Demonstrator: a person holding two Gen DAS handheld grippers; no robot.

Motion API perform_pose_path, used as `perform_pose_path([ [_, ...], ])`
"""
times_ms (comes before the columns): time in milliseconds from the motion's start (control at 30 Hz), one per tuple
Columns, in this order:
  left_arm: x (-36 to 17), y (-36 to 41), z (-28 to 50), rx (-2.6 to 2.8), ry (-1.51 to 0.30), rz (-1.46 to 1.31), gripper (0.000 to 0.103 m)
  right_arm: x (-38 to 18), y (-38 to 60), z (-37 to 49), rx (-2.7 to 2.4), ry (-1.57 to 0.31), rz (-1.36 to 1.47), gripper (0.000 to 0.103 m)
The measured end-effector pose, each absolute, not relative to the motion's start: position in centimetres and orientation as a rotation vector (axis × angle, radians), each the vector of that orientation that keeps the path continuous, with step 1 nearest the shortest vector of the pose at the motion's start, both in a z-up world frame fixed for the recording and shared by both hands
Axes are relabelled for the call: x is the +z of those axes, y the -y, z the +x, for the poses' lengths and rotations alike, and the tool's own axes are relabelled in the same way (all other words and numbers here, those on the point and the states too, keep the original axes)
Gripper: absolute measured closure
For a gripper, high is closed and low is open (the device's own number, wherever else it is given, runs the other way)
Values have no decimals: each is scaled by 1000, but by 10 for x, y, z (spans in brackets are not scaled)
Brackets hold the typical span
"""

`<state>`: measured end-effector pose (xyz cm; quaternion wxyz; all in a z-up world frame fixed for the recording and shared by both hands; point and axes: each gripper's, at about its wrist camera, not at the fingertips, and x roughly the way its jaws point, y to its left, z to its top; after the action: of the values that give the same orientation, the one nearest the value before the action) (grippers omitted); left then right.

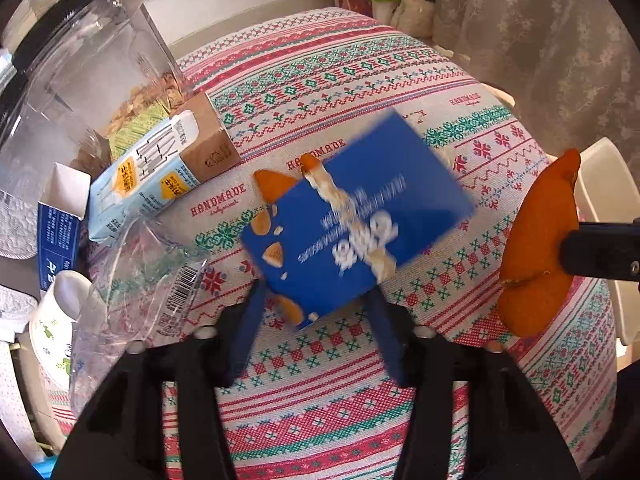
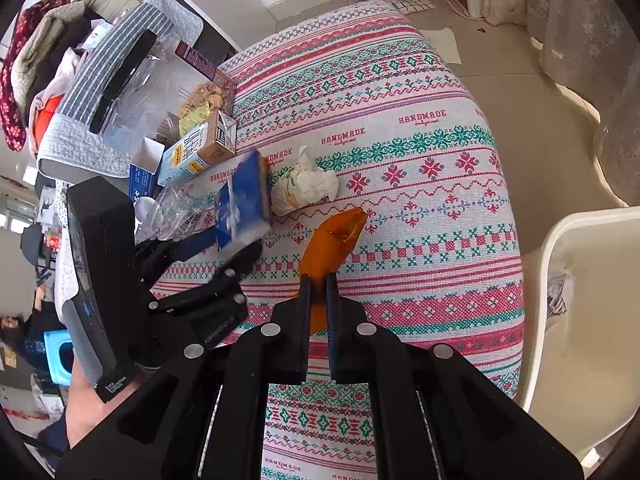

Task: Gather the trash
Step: 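Grasp orange carrot-shaped item with right tool while left tool grasps blue box, then carry the blue box and orange item over the bin with both tools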

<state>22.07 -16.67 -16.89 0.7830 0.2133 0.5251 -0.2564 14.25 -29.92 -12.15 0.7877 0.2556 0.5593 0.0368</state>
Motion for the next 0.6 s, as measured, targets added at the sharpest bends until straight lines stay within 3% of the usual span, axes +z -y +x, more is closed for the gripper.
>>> perform_pose_path([
  [67, -166, 165, 221, -564, -1136, 435, 82, -121, 303, 139, 76, -1206, 548, 97],
  [233, -156, 155, 218, -604, -1141, 329, 91, -119, 307, 135, 74, -1198, 545, 97],
  [600, -121, 139, 207, -710, -1139, 106, 95, -105, 320, 123, 57, -1154, 519, 97],
])
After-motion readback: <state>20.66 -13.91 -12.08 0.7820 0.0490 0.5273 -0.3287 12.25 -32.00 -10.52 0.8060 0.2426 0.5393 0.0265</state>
